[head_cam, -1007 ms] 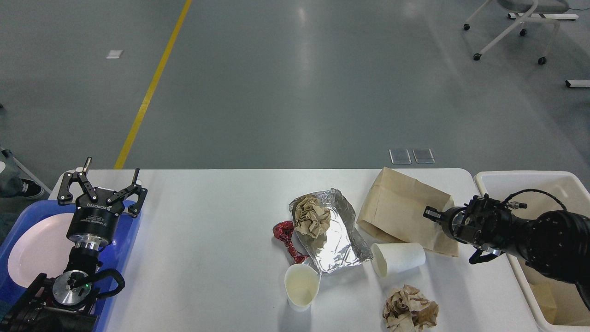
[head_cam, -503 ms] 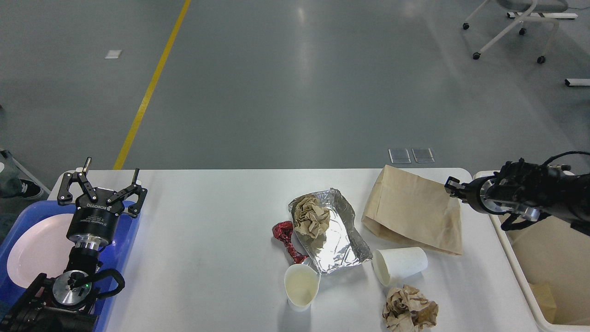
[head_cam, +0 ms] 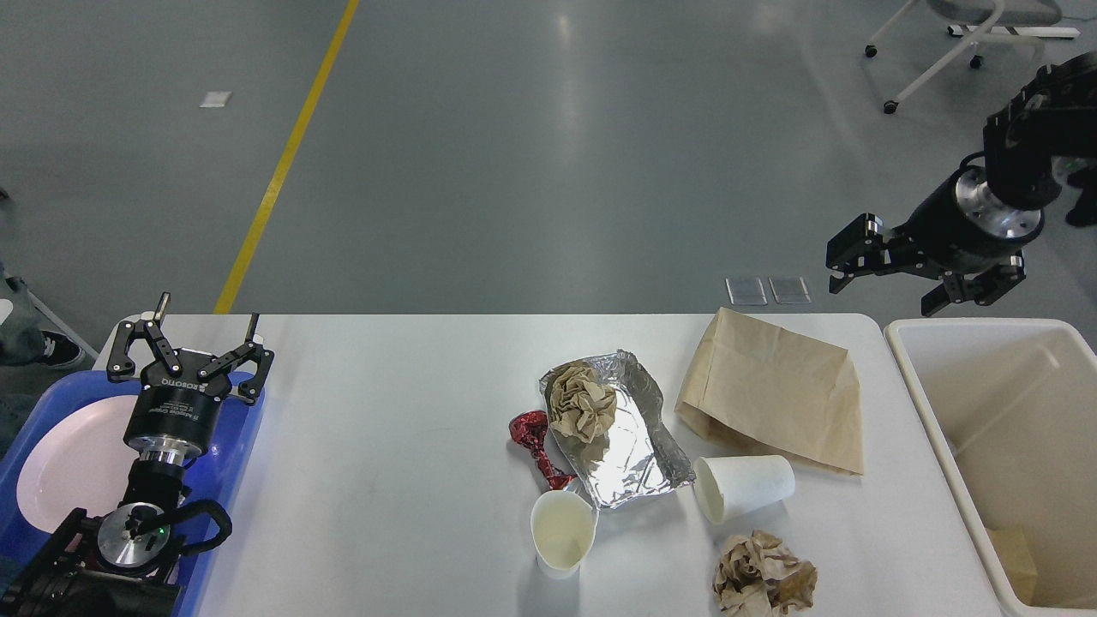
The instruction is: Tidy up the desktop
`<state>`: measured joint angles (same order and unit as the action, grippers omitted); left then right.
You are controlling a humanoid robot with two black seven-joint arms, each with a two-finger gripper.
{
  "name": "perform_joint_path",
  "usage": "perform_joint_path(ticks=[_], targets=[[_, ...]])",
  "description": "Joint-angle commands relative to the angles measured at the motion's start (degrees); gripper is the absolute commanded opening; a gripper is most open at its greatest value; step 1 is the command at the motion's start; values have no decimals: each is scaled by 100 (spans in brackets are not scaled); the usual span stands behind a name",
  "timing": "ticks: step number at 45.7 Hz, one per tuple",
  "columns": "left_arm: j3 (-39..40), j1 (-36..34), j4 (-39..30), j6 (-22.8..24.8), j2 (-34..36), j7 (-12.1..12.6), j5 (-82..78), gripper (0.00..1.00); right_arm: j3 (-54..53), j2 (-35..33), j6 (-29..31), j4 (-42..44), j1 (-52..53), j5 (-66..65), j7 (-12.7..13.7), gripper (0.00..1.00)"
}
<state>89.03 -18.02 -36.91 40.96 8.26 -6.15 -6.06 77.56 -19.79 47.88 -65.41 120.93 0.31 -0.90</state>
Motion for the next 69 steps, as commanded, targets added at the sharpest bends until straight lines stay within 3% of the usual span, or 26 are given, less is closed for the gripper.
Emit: perform_joint_path(ticks=[1,5,9,13,37,44,53,58,64,69], targets=[[0,0,0,0,0,0,-1,96,49,-7,389,-796,1009,-145,28,100],[0,0,0,0,0,0,-1,96,-21,-33,415,-1578,1721,-400,273,100],[0,0,0,0,0,0,-1,96,-188,-139,354,-2519,2311,-497,809,100],[0,0,0,0,0,0,-1,96,-496,-315,345,-2863,2532,-471,1232,100],[0,0,0,0,0,0,-1,96,-461,-341,-560,-2758,2356,-488,1250,100],[0,0,0,0,0,0,-1,96,-461,-332,-1446,-2618,1575,-515,1241,100],[0,0,0,0,0,0,-1,96,-584,-262,-3555,-1740,-472,-497,1233,100],[0,0,0,0,0,0,-1,96,-707,-166,-4356,-625,-1903,-445,1232,100],[0,0,0,0,0,0,-1,96,-1260,63,-4700,984,-3338,-366,1171,100],[0,0,0,0,0,0,-1,96,-1761,72,-4744,2241,-4304,-330,856,100]])
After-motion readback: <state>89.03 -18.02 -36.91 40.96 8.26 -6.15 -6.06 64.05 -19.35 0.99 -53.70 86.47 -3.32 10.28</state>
